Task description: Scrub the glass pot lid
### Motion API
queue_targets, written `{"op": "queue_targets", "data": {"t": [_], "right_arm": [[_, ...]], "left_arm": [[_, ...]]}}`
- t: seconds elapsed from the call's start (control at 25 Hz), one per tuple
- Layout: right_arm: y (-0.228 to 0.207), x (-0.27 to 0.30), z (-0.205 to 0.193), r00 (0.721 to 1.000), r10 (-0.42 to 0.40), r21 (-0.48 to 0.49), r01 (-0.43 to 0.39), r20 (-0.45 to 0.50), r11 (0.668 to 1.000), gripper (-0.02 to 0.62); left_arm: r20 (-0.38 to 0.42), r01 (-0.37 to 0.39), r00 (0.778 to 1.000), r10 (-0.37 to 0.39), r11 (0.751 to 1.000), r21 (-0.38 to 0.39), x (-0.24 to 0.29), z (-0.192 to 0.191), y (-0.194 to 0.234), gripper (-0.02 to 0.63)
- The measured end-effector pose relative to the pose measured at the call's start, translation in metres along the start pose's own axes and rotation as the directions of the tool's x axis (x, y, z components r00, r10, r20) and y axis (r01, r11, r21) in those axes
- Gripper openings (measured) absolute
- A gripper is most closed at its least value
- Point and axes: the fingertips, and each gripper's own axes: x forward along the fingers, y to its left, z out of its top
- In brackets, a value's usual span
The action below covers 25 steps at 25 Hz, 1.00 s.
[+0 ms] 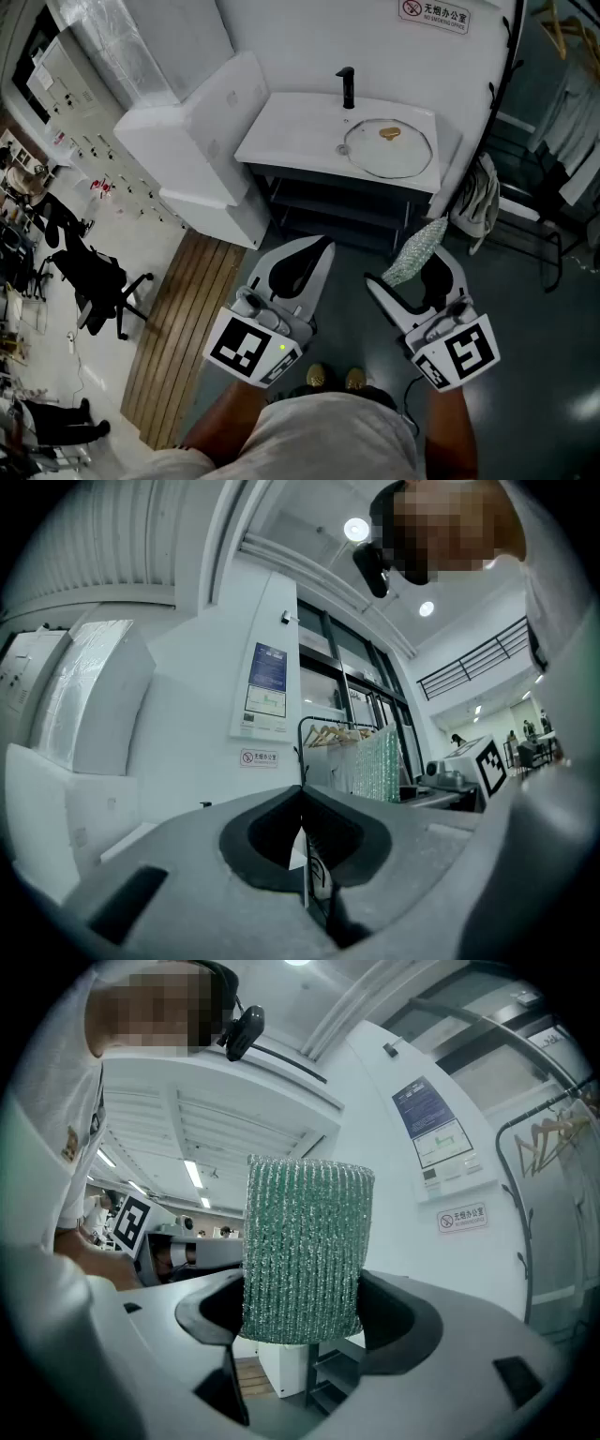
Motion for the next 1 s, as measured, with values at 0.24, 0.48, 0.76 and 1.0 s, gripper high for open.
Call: {"op": "queue_targets", "data": {"t": [0.24,0.48,0.76,1.0], "right_arm": [[-0.001,0.003,-0.003,1.0,0.003,0.022,-0.003,0.0,1.0,0.348],[-0.003,0.007,-0.006,1.0,-0.013,0.04,0.013,-0.004,0.999,0.348],[0.002,0.022,-0.011,0.999,-0.04,0.042,0.041,-0.022,0.998,0.348],[0.009,0.033,-0.015,0.996,-0.086,0.031,0.087,-0.036,0.996,0.348]], "left_arm": [[0.0,-0.003,1.0,0.003,1.0,-0.009,-0.001,-0.004,0.005,0.015],[0.0,-0.011,1.0,0.011,1.0,-0.026,-0.006,-0.008,0.016,0.015],[0.012,-0.006,1.0,0.006,0.999,-0.045,-0.014,-0.014,0.041,0.015],[0.029,0.022,0.999,-0.02,0.998,-0.063,-0.02,-0.02,0.065,0.015]]}}
